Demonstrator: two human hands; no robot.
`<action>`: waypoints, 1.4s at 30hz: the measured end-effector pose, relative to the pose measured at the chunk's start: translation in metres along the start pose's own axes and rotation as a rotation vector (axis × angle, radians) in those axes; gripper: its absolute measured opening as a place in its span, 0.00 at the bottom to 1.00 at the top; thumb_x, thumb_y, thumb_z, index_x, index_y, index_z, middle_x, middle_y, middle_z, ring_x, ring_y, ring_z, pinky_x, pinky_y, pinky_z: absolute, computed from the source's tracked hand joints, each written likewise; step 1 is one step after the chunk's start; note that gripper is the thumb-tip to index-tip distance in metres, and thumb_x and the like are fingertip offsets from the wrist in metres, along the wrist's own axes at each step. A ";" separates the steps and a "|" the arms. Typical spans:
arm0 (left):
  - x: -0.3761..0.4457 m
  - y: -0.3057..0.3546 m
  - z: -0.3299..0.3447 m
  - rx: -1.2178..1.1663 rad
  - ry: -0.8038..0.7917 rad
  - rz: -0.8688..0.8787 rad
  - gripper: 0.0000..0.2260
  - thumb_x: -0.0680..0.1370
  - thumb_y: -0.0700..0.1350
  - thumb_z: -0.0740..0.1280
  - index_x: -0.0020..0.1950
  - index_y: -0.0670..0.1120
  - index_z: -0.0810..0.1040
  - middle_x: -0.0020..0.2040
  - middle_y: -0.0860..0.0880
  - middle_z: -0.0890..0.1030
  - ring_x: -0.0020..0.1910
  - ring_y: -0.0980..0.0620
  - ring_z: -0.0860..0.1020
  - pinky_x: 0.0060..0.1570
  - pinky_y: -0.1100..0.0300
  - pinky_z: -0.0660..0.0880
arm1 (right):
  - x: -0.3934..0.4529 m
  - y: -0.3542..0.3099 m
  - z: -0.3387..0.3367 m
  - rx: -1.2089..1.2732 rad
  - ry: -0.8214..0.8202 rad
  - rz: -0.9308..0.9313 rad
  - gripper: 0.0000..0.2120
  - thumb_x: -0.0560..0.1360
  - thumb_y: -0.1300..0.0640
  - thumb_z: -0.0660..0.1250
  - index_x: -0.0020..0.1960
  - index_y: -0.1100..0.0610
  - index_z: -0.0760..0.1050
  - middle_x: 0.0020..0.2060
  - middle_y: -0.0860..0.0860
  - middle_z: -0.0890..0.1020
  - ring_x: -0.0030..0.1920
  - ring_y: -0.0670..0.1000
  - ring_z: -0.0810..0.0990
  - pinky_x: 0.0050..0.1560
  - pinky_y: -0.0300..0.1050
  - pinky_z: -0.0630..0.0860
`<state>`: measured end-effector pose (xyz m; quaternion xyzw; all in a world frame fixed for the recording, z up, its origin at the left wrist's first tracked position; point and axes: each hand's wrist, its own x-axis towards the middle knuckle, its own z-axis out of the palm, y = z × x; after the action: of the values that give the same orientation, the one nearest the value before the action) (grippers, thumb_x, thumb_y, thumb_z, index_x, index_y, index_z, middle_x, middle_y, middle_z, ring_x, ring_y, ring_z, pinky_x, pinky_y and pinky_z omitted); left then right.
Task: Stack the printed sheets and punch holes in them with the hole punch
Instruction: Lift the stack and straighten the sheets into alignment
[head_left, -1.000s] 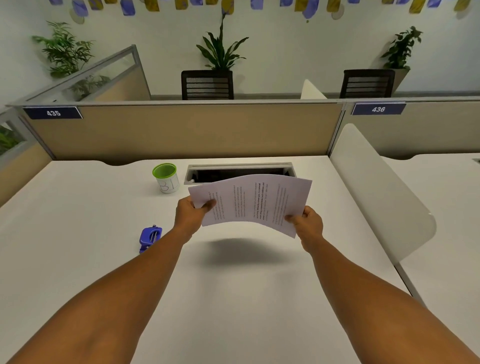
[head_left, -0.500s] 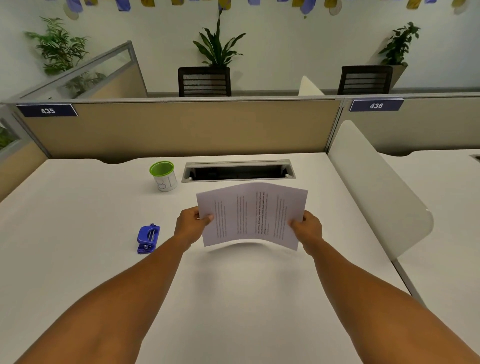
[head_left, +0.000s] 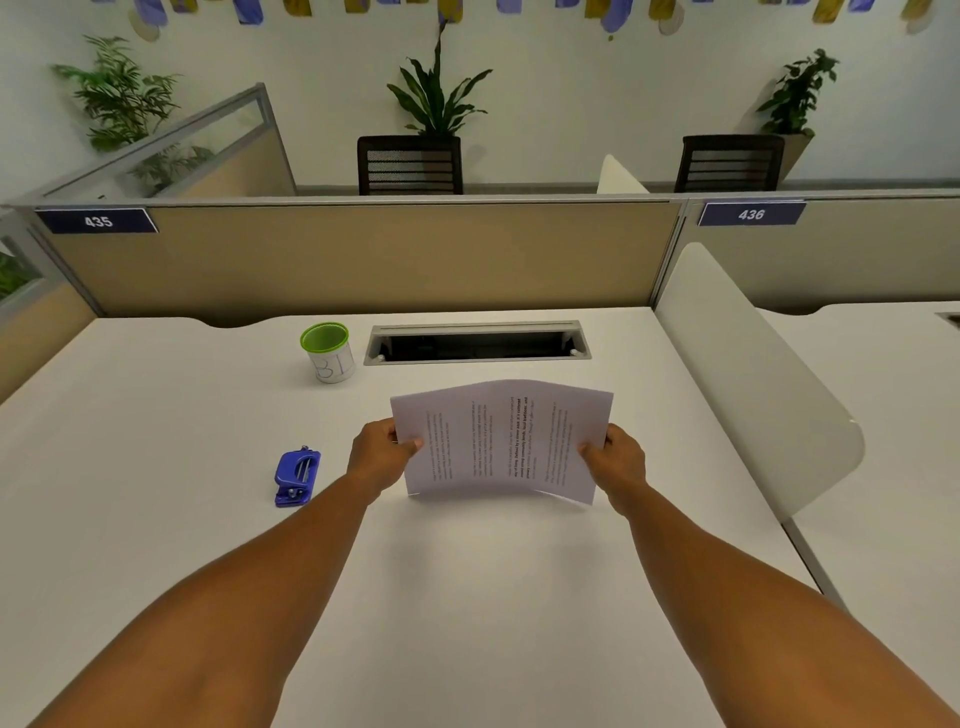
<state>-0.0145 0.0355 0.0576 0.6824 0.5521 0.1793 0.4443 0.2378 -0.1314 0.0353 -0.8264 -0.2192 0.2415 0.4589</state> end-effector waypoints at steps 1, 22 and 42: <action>0.000 0.001 0.000 0.003 0.006 -0.001 0.18 0.78 0.43 0.69 0.68 0.44 0.75 0.63 0.42 0.80 0.60 0.39 0.79 0.59 0.45 0.76 | 0.000 0.000 0.000 0.000 0.001 -0.007 0.12 0.77 0.62 0.63 0.60 0.56 0.74 0.54 0.53 0.80 0.51 0.57 0.79 0.52 0.51 0.79; 0.007 0.008 -0.009 -0.380 0.062 0.011 0.15 0.75 0.47 0.73 0.60 0.48 0.77 0.54 0.45 0.83 0.54 0.46 0.82 0.49 0.55 0.78 | -0.001 -0.009 -0.016 0.417 0.077 0.202 0.10 0.74 0.66 0.61 0.54 0.58 0.73 0.45 0.52 0.79 0.41 0.52 0.80 0.34 0.44 0.75; -0.002 0.053 0.039 -0.722 -0.061 -0.051 0.06 0.77 0.44 0.71 0.53 0.50 0.79 0.54 0.51 0.83 0.50 0.53 0.82 0.41 0.62 0.81 | 0.003 -0.008 0.003 0.797 -0.180 0.373 0.19 0.73 0.71 0.65 0.60 0.56 0.74 0.54 0.56 0.81 0.56 0.59 0.80 0.57 0.63 0.77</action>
<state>0.0450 0.0178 0.0800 0.4724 0.4565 0.3309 0.6775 0.2373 -0.1234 0.0405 -0.5864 0.0047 0.4567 0.6690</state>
